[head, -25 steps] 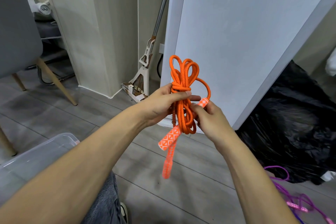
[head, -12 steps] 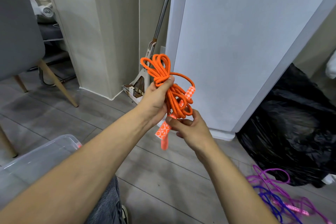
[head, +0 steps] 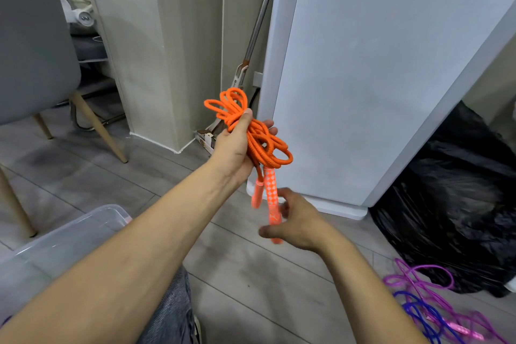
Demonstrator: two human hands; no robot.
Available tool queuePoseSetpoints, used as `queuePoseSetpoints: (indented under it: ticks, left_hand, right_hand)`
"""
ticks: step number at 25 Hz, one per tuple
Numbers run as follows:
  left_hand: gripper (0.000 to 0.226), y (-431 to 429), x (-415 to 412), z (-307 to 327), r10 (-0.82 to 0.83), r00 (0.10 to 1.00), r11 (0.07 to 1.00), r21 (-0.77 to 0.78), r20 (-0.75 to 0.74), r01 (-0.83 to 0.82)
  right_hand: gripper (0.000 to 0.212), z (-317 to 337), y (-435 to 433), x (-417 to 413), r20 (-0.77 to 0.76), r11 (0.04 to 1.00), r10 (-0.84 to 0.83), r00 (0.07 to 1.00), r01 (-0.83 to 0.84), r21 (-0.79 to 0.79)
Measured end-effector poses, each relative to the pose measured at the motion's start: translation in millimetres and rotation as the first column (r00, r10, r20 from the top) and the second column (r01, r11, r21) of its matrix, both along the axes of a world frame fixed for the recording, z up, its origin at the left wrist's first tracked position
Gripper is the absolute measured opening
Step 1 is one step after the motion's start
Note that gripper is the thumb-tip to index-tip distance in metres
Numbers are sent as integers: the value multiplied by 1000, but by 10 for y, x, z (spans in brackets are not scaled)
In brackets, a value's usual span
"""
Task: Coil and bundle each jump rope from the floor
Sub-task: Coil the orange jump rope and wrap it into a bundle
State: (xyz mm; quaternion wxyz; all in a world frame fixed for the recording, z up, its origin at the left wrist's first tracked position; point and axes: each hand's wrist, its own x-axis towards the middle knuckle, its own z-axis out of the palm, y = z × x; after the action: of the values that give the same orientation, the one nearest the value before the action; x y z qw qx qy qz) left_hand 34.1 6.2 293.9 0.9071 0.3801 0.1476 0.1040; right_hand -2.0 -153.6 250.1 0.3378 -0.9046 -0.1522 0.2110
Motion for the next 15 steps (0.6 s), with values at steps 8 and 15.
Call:
queuePoseSetpoints:
  ticks: [8,15]
  left_hand:
    - [37,-89,41,-126,151,986,988,-13,-77,-152]
    - [34,398,280,-456,499,837,866,150,-224,-477]
  right_hand:
    - [19,-93,221,-63,69,953,-108,992,83,290]
    - [28,-272,97,-57,172,995,57,984,-42,-86]
